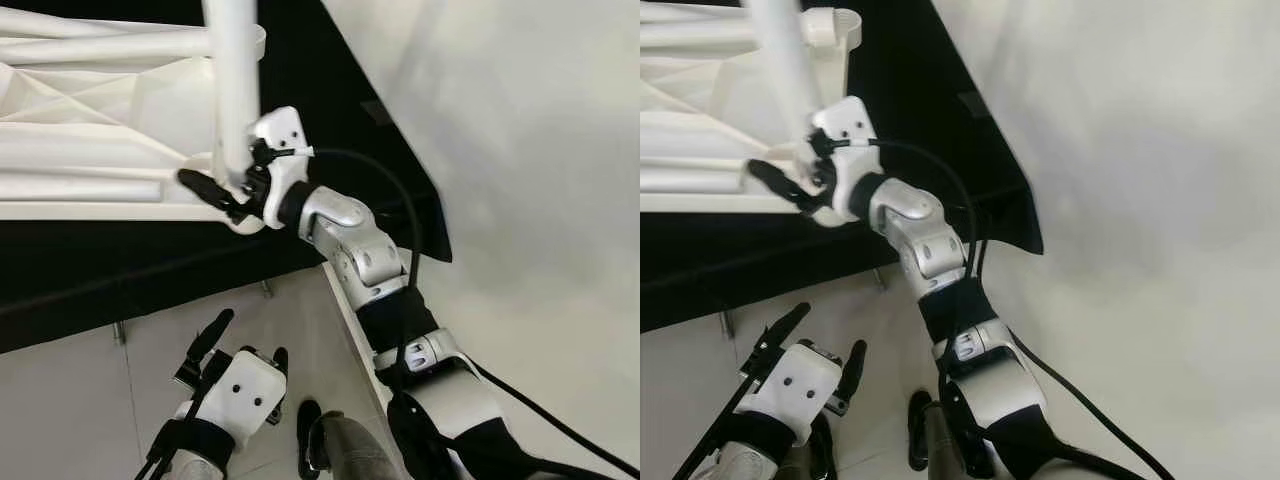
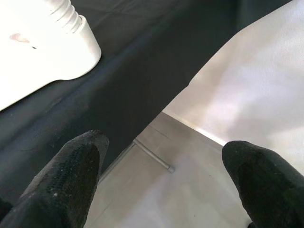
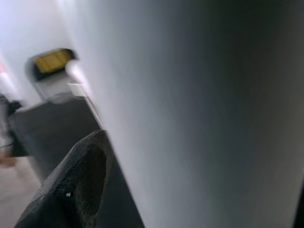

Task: Building children table

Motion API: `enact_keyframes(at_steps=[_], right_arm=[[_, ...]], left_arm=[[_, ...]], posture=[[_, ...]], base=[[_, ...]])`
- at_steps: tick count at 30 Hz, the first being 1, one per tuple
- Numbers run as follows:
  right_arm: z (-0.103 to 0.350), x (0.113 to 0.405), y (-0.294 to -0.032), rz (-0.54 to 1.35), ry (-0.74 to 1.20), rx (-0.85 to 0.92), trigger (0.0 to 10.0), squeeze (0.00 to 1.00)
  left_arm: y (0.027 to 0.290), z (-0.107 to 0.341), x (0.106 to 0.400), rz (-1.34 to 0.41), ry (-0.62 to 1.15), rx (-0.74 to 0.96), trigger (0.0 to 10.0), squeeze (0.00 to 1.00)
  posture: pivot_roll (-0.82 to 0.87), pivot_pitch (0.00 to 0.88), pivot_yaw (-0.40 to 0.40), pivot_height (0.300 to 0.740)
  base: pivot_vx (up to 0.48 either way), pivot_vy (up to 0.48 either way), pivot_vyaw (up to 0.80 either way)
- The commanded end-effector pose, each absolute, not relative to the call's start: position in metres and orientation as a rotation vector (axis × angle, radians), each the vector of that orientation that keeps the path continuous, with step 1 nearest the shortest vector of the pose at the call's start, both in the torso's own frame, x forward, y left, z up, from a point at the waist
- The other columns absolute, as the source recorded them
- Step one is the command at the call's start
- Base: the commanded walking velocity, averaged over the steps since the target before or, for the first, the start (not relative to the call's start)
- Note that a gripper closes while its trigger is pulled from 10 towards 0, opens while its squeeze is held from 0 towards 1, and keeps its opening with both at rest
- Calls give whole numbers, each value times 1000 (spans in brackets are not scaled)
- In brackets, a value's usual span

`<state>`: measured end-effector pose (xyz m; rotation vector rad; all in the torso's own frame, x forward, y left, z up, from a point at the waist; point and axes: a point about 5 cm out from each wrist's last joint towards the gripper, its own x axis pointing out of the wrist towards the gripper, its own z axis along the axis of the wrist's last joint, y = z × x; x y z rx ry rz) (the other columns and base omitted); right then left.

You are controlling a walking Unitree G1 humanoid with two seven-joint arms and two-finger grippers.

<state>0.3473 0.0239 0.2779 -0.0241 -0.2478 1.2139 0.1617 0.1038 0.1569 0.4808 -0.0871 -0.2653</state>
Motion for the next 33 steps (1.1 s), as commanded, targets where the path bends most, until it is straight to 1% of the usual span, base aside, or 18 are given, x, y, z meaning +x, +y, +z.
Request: enact_keyframes(at_steps=[1, 6, 7, 8, 9, 17, 20, 21, 23, 24, 26, 27, 28, 29, 30, 31, 32, 33], right_arm=[[284, 343, 25, 1435, -268, -93, 10000, 0], [288, 347, 19, 1505, -253, -138, 10000, 0], [292, 348, 18, 1533, -247, -139, 5490, 0], [295, 349, 16, 1562, -243, -139, 1333, 0], [296, 350, 14, 1601, -237, -149, 0, 0], [297, 355, 7, 1659, -213, -177, 0, 0], [295, 358, 4, 1637, -205, -170, 0, 0], [293, 361, 2, 1590, -203, -179, 0, 0], [291, 363, 1, 1557, -202, -186, 0, 0], [288, 368, -1, 1460, -187, -158, 0, 0], [273, 379, -4, 1156, -132, -101, 0, 0], [260, 385, -5, 899, -97, -69, 0, 0], [260, 385, -5, 899, -97, -69, 0, 0], [246, 385, -10, 611, -56, 1, 0, 0], [231, 369, -6, 506, -35, 12, 0, 0], [231, 369, -6, 506, -35, 12, 0, 0], [224, 354, -1, 474, -22, 35, 0, 0], [223, 343, 6, 496, -29, 40, 0, 0]], left_arm=[[102, 153, 159, -273, -64, 479, 10000, 0], [102, 153, 158, -274, -63, 479, 10000, 0], [102, 153, 157, -274, -63, 479, 10000, 0], [102, 153, 157, -274, -62, 479, 10000, 0], [102, 154, 157, -274, -61, 478, 10000, 0], [101, 154, 156, -275, -60, 476, 10000, 0], [101, 153, 156, -275, -60, 476, 10000, 0], [101, 153, 156, -275, -59, 476, 10000, 0], [101, 153, 156, -275, -59, 476, 10000, 0], [101, 153, 156, -275, -59, 476, 10000, 0], [101, 153, 155, -273, -59, 475, 10000, 0], [101, 153, 155, -272, -60, 475, 10000, 0], [101, 153, 155, -272, -60, 475, 10000, 0], [101, 153, 155, -271, -60, 475, 10000, 0], [102, 153, 156, -270, -60, 474, 10000, 0], [102, 153, 156, -270, -60, 474, 10000, 0], [101, 153, 157, -278, -60, 478, 10000, 0], [101, 152, 157, -283, -60, 480, 10000, 0]], posture=[[3, 296, -169, 740], [5, 300, -169, 740], [8, 304, -169, 740], [9, 305, -168, 740], [10, 307, -167, 740], [6, 308, -169, 740], [4, 305, -168, 740], [4, 301, -169, 740], [4, 301, -169, 740], [-6, 297, -183, 740], [-2, 298, -190, 740], [2, 299, -190, 740], [2, 299, -190, 740], [2, 299, -190, 740], [-2, 309, -163, 740], [-2, 309, -163, 740], [3, 299, -165, 740], [3, 294, -164, 740]], base=[[0, 0, 0], [0, 0, 0], [0, 0, 0], [0, 0, 0], [0, 0, 0], [0, 0, 0], [0, 0, 0], [0, 0, 0], [0, 0, 0], [0, 0, 0], [0, 0, 0], [0, 0, 0], [0, 0, 0], [0, 0, 0], [0, 0, 0], [0, 0, 0], [0, 0, 0], [0, 0, 0]])
